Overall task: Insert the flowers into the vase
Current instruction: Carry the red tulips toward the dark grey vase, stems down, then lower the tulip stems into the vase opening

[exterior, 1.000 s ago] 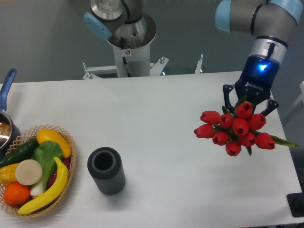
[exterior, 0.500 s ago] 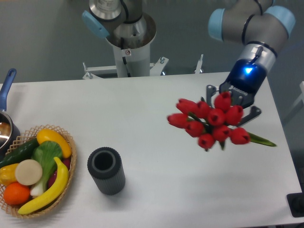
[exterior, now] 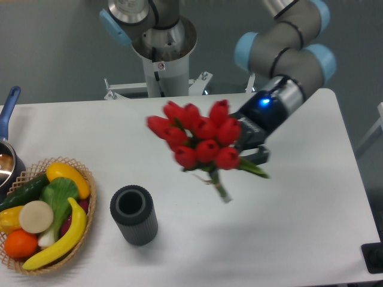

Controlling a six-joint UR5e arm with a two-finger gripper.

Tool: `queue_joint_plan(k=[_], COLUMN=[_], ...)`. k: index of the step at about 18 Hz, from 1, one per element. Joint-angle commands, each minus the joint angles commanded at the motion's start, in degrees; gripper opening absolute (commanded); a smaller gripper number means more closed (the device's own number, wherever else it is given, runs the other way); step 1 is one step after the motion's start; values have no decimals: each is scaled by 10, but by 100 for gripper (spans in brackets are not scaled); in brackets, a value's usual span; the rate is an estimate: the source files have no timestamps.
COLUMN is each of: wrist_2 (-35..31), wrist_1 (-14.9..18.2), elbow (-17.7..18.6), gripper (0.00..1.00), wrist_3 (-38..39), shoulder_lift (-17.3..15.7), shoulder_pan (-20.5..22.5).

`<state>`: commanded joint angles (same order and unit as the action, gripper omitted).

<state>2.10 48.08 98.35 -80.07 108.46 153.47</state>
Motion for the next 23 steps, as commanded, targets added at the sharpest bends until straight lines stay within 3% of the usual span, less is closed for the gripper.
queue_joint_plan(k=[7,14,23], wrist_2=[27,27,29], wrist_1=[1,1,1], elbow=[7,46,48], gripper=[32,32,32], wrist_3=[0,0,0], shoulder_lift=[1,-3,-6], shoulder_pan=[-62,-78,-91])
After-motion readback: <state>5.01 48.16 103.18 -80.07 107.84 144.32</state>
